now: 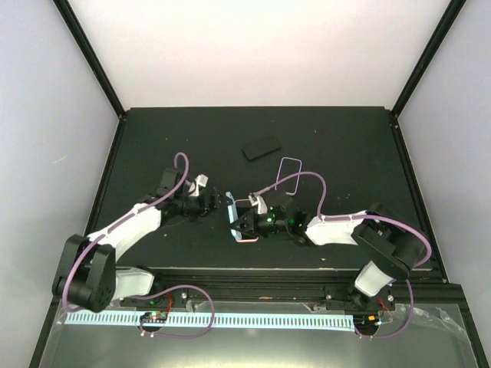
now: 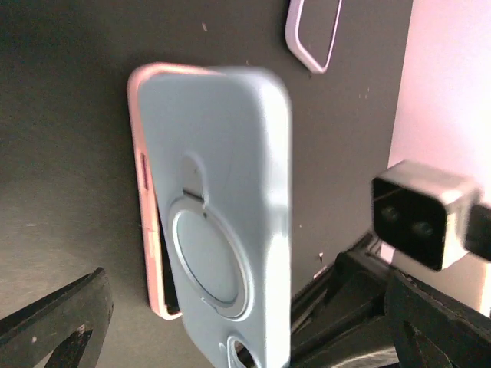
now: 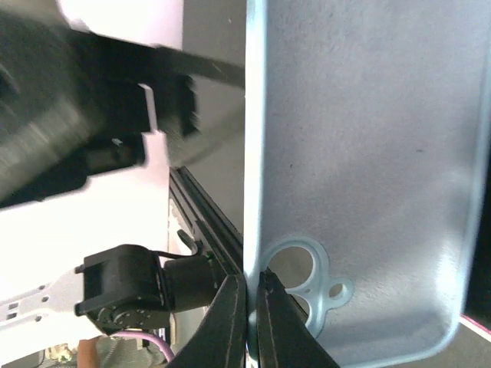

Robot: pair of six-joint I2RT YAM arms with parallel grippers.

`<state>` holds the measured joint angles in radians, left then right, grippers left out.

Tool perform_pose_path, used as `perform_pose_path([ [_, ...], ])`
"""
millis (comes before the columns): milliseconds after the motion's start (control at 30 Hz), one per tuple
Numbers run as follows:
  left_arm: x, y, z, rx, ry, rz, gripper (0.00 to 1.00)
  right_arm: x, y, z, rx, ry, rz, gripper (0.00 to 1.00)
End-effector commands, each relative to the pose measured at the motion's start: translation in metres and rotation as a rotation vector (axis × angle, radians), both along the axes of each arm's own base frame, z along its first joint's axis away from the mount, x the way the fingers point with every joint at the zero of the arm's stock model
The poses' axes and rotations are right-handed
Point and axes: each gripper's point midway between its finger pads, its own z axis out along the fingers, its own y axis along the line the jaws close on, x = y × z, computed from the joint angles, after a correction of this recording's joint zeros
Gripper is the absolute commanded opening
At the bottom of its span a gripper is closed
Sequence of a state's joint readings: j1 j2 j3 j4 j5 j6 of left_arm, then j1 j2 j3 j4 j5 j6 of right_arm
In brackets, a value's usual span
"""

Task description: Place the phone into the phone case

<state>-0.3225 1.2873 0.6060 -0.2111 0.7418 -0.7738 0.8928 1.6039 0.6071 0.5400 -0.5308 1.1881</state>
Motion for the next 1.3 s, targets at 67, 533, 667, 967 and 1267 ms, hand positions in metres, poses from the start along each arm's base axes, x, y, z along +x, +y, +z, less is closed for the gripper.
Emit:
perform_pose_path([
  [67, 0.018, 0.047, 0.022, 0.1, -0.075, 0.12, 0.99, -0.005, 0.013, -0.003, -0.081, 0.017, 0.004, 0.01],
  [533, 0.022, 0.091, 0.019, 0.191, -0.085, 0.201, 0.9, -0.003, 0.047, -0.041, -0.233, 0.113, -0.022, 0.01],
  [667, 0.019, 0.091, 0.009, 0.201, -0.059, 0.19, 0.86, -0.001, 0.029, -0.069, -0.413, 0.152, -0.101, 0.01],
  [967, 0.02, 0.088, -0.003, 0.176, -0.042, 0.199, 0.84, 0.017, 0.006, -0.097, -0.613, 0.122, -0.215, 0.01],
  [1267, 0.019, 0.083, -0.008, 0.141, -0.031, 0.186, 0.84, 0.023, -0.028, -0.108, -0.731, 0.078, -0.288, 0.01],
])
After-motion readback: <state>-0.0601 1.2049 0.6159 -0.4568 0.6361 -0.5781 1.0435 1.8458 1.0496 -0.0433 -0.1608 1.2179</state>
